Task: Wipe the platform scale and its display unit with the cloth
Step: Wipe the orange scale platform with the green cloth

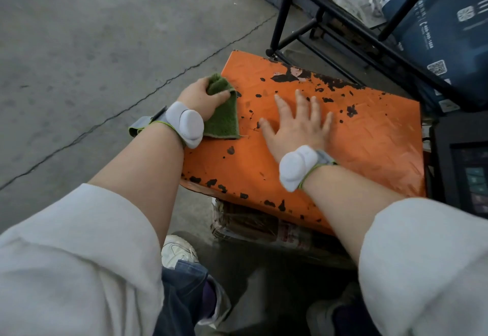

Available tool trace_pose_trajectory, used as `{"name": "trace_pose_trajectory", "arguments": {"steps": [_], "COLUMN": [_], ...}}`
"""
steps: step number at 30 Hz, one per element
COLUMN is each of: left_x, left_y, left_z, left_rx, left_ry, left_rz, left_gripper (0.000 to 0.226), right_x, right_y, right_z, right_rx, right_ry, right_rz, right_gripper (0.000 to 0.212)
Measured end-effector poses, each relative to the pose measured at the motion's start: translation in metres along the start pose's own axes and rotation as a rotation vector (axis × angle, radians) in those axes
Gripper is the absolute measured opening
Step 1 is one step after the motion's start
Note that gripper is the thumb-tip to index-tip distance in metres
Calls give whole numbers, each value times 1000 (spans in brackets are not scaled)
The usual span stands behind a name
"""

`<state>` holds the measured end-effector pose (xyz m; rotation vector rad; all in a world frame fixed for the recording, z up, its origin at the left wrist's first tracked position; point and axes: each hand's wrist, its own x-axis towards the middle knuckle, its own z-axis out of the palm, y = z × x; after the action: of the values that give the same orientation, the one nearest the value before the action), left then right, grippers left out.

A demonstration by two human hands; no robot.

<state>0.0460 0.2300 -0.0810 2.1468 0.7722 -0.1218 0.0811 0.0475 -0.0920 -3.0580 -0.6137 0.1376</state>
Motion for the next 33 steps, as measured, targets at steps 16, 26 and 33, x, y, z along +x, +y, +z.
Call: {"name": "trace_pose_trajectory", "arguments": {"steps": [16, 26, 33], "left_x": [34, 31, 43], "left_y": [12, 16, 29], "left_z": [10, -5, 10], "left_rx": [49, 282, 155], "left_ry": [52, -83, 3], "left_rz": [-32, -147, -41], "left_gripper": [44, 45, 46], "right_x": [37, 37, 38], "right_y": [19, 19, 19], "right_z": [11, 13, 14], "right_rx": [-42, -42, -40], "right_ry": [-23, 5, -9], "right_rz": [63, 55, 55], "right_gripper": [63, 64, 64]}}
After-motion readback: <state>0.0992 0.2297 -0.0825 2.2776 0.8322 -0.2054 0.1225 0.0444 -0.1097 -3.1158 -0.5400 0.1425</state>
